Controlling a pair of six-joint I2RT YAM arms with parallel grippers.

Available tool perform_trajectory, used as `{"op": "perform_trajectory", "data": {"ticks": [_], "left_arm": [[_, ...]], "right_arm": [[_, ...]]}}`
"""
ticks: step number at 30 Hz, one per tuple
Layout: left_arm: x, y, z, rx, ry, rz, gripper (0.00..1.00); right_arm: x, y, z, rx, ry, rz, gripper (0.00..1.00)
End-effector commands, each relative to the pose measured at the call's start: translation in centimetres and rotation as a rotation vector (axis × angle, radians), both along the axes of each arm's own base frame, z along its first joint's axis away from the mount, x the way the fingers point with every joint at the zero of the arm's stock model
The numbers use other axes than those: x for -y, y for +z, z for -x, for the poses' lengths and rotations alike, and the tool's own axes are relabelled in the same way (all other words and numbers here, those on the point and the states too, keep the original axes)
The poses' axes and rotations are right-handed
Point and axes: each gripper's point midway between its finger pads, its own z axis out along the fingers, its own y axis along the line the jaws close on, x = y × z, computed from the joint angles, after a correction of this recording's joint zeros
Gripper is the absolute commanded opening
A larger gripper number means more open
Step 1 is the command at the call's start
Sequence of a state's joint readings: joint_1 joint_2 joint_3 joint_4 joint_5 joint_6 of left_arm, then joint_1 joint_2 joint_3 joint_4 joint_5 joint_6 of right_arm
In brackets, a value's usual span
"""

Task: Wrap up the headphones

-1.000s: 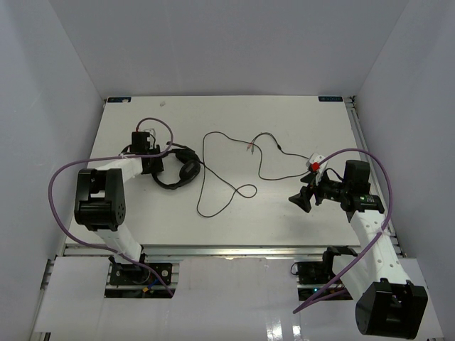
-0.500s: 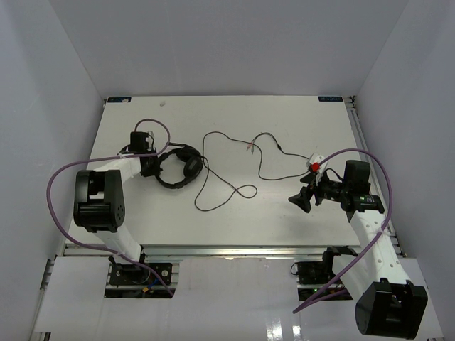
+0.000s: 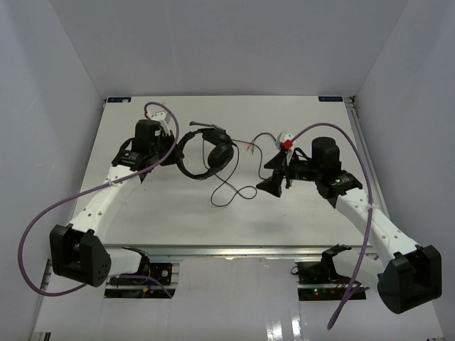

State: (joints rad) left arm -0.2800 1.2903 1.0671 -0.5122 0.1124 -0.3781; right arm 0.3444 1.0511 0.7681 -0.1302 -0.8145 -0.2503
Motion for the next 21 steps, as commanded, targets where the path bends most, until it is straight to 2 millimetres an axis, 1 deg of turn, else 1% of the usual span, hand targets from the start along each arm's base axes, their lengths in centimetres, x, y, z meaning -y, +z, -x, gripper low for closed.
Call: {"op": "perform_trajectory", "data": {"ticks": [1, 3, 4, 5, 8, 11, 13, 15, 18, 20, 21], "left_arm": [[0.1, 7.3, 0.1, 0.117, 0.048, 0.101, 0.00], [0.3, 8.5, 0.4, 0.132, 0.045, 0.122, 0.00], [0.4, 8.9, 0.6, 0.137, 0.041, 0.133, 0.00], [0.5, 9.3, 0.7, 0.141, 0.039, 0.142, 0.00], [0.7, 9.9, 0.9, 0.144, 0.040, 0.169, 0.00], [1.0, 10.7, 1.1, 0.147, 0.041, 0.204, 0.00], [1.4, 11.1, 1.3, 0.146, 0.039, 0.231, 0.00], [1.6, 11.5, 1.5, 0.147, 0.035, 0.254, 0.00], [2.1, 13.1, 2.1, 0.168, 0.025, 0.309, 0.00], [2.3, 14.8, 2.4, 0.196, 0.022, 0.346, 0.00], [2.4, 15.6, 2.6, 0.206, 0.016, 0.362, 0.00]], "right_arm": [[-3.7, 6.4, -3.3, -0.003, -0.067, -0.195, 0.90], [-4.8, 7.7, -3.9, 0.020, -0.019, -0.233, 0.90], [-5.3, 8.4, -3.7, 0.019, 0.014, -0.256, 0.90], [-5.9, 8.9, -3.4, 0.014, 0.050, -0.278, 0.90], [-8.0, 9.7, -1.9, -0.019, 0.139, -0.336, 0.90], [-10.0, 9.3, -1.1, -0.065, 0.168, -0.389, 0.90], [-10.9, 10.6, -0.3, -0.063, 0.193, -0.471, 0.90], [-11.9, 10.3, -0.1, -0.058, 0.205, -0.498, 0.90], [-13.6, 9.4, -1.0, 0.022, 0.177, -0.487, 0.90], [-14.4, 8.0, -1.8, 0.046, 0.175, -0.477, 0.90], [-14.4, 8.0, -1.1, 0.089, 0.226, -0.495, 0.91]]}}
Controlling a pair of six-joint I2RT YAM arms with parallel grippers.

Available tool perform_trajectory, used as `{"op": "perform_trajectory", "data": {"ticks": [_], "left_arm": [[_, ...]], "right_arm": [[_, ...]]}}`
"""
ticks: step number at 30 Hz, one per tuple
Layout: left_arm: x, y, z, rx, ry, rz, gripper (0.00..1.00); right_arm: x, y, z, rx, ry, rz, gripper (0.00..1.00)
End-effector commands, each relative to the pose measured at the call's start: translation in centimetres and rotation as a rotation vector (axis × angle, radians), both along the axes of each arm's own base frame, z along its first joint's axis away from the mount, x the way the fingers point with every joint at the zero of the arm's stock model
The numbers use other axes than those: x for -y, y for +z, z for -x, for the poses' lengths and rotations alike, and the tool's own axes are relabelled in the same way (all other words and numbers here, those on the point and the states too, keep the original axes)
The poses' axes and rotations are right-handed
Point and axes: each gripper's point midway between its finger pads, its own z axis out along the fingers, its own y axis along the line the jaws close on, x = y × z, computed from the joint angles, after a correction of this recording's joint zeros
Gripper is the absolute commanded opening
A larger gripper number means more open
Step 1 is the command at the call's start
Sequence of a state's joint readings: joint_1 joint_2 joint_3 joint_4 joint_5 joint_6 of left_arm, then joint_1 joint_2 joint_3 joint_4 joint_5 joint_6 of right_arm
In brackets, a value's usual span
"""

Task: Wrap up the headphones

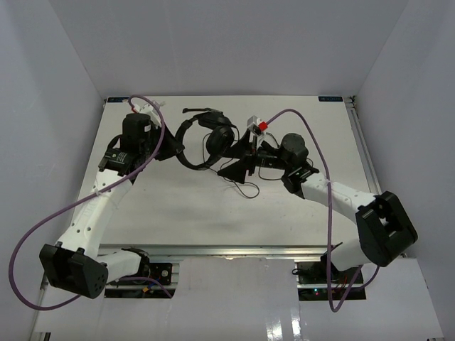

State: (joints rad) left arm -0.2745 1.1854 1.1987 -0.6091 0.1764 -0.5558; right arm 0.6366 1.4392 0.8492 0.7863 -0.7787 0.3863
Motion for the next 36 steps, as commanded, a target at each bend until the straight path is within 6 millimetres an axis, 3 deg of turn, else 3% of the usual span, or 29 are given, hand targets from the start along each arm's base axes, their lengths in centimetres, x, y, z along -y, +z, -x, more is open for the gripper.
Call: {"op": "perform_trajectory", "data": {"ticks": [1, 2, 5, 11, 16, 21, 25, 27, 30, 32, 36], "left_arm": [[1.3, 8.3, 1.4, 0.165, -0.034, 0.169, 0.00], [1.5, 9.4, 1.5, 0.179, -0.038, 0.189, 0.00], [2.1, 11.7, 1.9, 0.211, -0.066, 0.243, 0.00], [2.7, 16.4, 2.4, 0.295, -0.100, 0.306, 0.00], [2.5, 18.9, 2.3, 0.347, -0.098, 0.301, 0.00], [1.7, 20.6, 1.4, 0.397, -0.053, 0.275, 0.00], [-0.1, 23.0, -0.3, 0.472, 0.042, 0.215, 0.00], [-1.1, 23.5, -2.3, 0.481, 0.086, 0.184, 0.00], [-3.2, 24.1, -5.3, 0.484, 0.125, 0.174, 0.00], [-4.8, 24.3, -6.9, 0.487, 0.147, 0.189, 0.00], [-9.2, 23.6, -10.5, 0.475, 0.248, 0.181, 0.00]], "right_arm": [[-1.1, 1.3, 0.3, 0.222, 0.044, -0.130, 0.91], [-1.3, 0.3, 1.6, 0.245, 0.128, -0.131, 0.92], [-1.2, 0.5, 4.8, 0.361, 0.282, -0.216, 0.97], [-1.6, -0.8, 8.2, 0.444, 0.386, -0.216, 0.92], [-2.2, -2.8, 8.5, 0.470, 0.355, -0.099, 0.86], [-1.7, -5.1, 10.0, 0.455, 0.400, -0.008, 0.70], [-0.6, -5.3, 11.9, 0.432, 0.484, 0.009, 0.56], [-0.2, -6.0, 12.4, 0.380, 0.515, 0.062, 0.41], [0.3, -5.7, 12.5, 0.379, 0.530, 0.125, 0.27], [0.4, -4.0, 12.2, 0.434, 0.519, 0.143, 0.23], [1.8, -3.5, 12.4, 0.498, 0.497, 0.219, 0.19]]}}
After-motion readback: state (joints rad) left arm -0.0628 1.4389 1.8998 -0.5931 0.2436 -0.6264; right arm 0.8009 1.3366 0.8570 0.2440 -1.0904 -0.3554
